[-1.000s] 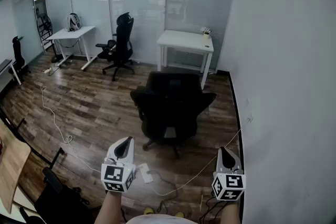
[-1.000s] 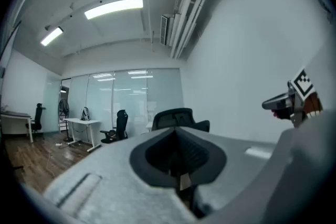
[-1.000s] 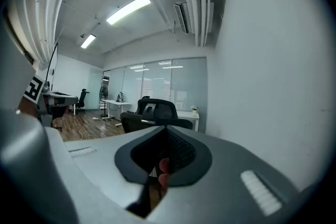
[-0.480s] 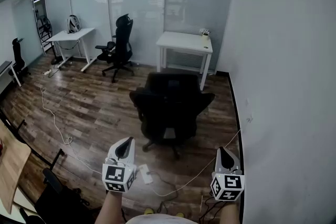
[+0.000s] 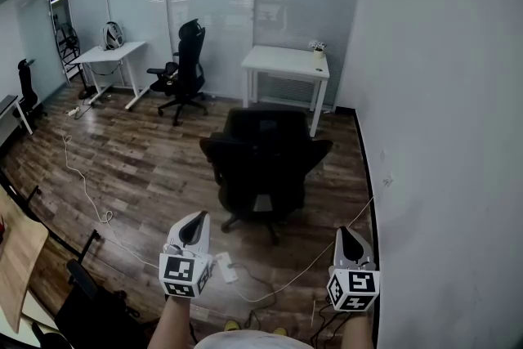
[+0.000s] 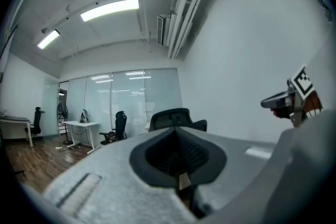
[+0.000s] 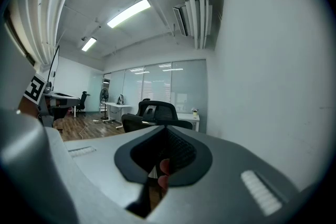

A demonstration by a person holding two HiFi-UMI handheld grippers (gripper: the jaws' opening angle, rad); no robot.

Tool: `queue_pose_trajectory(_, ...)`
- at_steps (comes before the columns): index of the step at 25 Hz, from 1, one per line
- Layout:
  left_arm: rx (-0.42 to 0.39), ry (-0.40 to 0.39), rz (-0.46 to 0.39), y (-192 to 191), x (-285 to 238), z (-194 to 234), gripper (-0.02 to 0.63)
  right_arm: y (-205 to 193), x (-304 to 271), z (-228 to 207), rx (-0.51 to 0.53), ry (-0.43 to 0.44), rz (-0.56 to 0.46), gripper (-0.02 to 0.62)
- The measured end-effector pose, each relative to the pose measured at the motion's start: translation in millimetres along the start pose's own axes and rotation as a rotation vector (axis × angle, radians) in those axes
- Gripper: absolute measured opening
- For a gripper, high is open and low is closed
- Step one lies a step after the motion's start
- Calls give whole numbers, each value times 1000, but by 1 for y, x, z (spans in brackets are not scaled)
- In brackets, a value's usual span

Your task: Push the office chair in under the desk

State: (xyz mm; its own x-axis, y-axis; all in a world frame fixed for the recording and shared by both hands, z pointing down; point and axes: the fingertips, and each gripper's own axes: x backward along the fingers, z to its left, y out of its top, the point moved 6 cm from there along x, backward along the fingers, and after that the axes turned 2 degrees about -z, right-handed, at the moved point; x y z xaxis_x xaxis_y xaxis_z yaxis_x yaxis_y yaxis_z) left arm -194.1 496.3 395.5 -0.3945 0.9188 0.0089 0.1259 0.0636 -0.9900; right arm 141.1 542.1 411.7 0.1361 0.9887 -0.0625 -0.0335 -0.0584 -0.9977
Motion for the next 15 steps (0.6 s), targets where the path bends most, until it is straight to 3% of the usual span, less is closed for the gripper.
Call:
queue_pose_trajectory(3, -3, 0, 0, 1, 0, -2, 0, -1, 1, 0, 4, 3, -4, 5)
queue_pose_trajectory(6, -5, -3, 4, 0, -1, -3, 43, -1, 0, -1, 0, 17, -8, 12)
queue_pose_trajectory(10, -8, -7, 5, -1, 0, -5, 59, -3, -1, -1, -6, 29, -13, 63)
queue_pose_trajectory(15, -9, -8, 11, -1, -1, -10, 74, -5, -2, -4, -10, 47, -12, 80)
